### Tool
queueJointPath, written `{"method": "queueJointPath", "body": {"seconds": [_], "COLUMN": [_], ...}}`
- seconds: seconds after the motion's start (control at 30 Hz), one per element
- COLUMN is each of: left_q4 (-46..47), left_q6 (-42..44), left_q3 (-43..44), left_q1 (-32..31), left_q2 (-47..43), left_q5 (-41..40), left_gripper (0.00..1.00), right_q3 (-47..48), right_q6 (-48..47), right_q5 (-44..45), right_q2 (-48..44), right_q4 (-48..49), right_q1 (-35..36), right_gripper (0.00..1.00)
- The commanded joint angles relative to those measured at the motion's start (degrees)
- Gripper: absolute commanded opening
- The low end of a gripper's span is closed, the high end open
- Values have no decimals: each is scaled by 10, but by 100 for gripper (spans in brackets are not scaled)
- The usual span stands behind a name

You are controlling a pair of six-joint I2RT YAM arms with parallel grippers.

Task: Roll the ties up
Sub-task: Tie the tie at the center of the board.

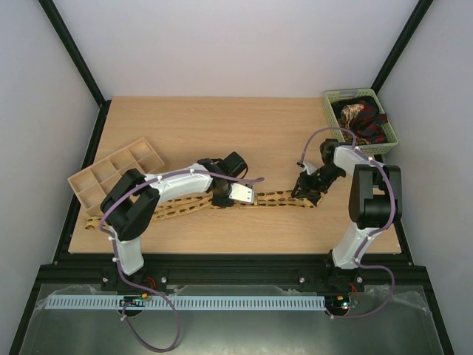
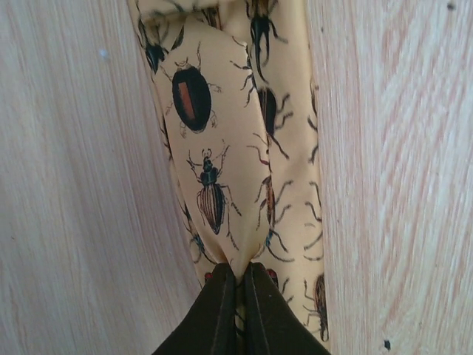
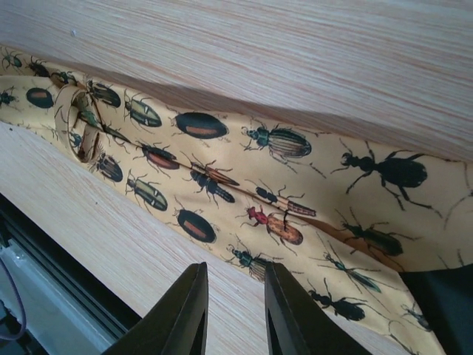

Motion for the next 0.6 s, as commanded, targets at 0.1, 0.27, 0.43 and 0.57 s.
{"method": "queueJointPath", "body": {"seconds": [0.1, 0.27, 0.43, 0.57], "left_q4": [23, 34, 51, 65], "left_q6": [-8, -11, -28, -44], "left_q3": [21, 32, 38, 40], "left_q1": [-21, -27, -28, -30], "left_q2": [19, 29, 37, 41], "left_q5": [4, 16, 32, 51], "left_gripper": [2, 2, 2, 2], "right_q3": [-5, -5, -10, -14], "right_q6": [26, 29, 30, 31], "right_q5": [-7, -7, -9, -6], "right_q2": [24, 39, 52, 63], "right_q4": [4, 3, 4, 11], "right_q1": [-1, 0, 1, 4], "right_gripper": [25, 26, 27, 27]}}
